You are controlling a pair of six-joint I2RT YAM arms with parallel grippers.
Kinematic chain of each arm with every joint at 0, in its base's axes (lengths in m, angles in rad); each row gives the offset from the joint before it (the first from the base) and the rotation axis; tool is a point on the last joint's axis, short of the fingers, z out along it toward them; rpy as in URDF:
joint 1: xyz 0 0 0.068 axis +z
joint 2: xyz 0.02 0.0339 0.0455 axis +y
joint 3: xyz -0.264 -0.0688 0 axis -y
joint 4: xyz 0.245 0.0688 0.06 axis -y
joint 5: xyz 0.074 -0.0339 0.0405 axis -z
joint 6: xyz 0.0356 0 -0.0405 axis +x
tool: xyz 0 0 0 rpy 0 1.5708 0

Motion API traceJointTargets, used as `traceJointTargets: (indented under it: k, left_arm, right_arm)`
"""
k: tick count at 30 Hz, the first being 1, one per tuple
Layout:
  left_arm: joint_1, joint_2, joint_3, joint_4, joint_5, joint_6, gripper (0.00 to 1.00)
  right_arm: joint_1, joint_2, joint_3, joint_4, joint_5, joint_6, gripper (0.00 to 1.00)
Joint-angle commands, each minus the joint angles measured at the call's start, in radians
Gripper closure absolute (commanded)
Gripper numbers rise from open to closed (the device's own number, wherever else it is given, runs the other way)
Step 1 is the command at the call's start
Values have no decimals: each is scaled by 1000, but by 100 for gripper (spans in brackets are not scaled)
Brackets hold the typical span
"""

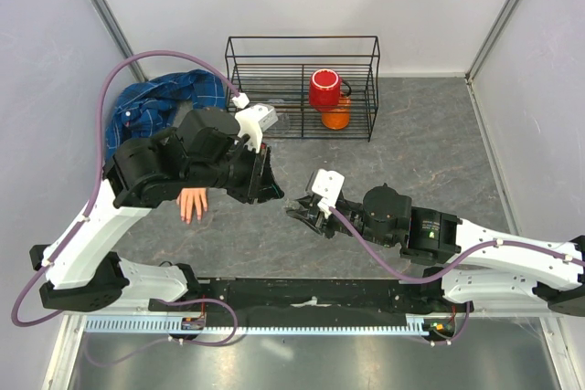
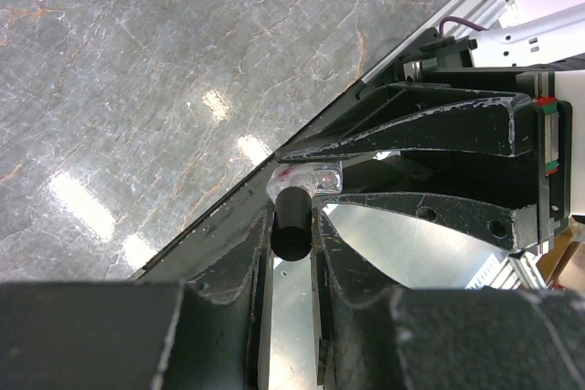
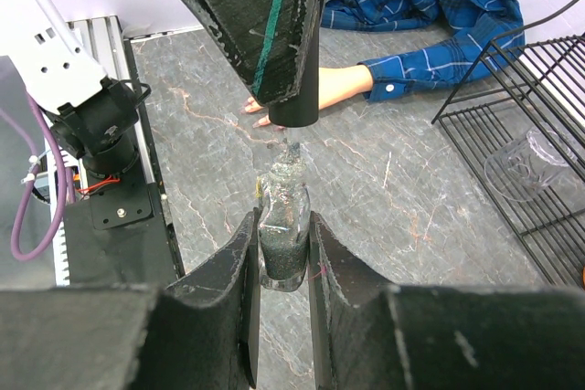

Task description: Paint the nails

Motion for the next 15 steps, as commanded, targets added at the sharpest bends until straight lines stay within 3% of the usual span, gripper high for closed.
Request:
traceJointTargets:
  k: [1, 15]
  left_arm:
    - [6, -15, 37, 15, 3, 5, 98]
    - [7, -18, 50, 12, 6, 11, 98]
  right_arm:
    - [-2, -12, 9, 45, -17, 8, 100]
    - [-1, -8, 9, 44, -14, 6, 100]
